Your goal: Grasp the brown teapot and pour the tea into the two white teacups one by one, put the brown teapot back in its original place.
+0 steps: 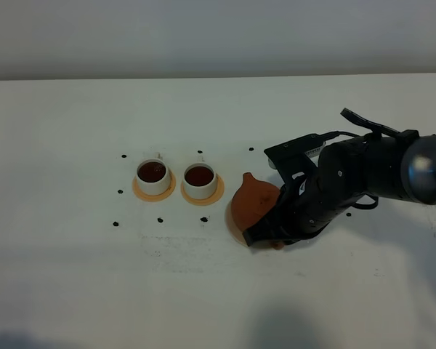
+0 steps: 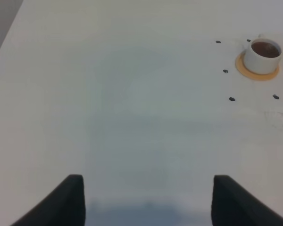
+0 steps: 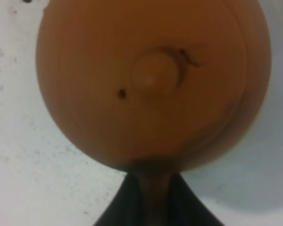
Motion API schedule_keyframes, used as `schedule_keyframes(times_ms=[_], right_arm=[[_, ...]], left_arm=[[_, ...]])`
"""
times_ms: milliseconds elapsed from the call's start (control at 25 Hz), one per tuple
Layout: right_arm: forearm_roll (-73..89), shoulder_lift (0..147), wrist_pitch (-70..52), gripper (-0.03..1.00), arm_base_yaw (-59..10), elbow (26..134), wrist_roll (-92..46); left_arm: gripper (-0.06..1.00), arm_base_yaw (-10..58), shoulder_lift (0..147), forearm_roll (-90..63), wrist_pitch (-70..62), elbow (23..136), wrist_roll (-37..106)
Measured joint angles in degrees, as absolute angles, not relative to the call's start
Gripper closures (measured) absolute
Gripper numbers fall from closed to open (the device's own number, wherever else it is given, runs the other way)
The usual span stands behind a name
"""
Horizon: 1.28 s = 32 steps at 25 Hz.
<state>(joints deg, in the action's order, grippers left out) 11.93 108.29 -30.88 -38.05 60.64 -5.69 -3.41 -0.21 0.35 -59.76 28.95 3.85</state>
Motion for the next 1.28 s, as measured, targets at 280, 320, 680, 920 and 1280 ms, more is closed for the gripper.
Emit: schedule_keyframes(times_ms=[280, 320, 680, 920, 1280], right_arm=[[11.97, 107.20, -31.39, 0.61, -38.05, 60.64, -5.69], [11.92, 106.51, -31.84, 0.58, -38.05, 60.64, -5.69], [7.58, 97.60, -34.98, 0.52, -37.53, 60.64, -2.88], [-1.72, 87.34, -42.06, 0.52, -35.50, 60.64, 1.66], [-9.02, 73.42, -60.37, 0.52, -32.88, 60.64, 5.56]], left_arm=[[0.36, -3.41, -0.21, 0.35, -59.76, 28.95, 3.85], [0.36, -3.41, -0.21, 0.35, -59.76, 28.95, 3.85], [0.36, -3.41, -0.21, 0.35, -59.76, 28.95, 3.85], [0.36, -3.41, -0.21, 0.35, -59.76, 28.95, 3.85], [0.36, -3.41, -0.21, 0.35, -59.76, 28.95, 3.85]])
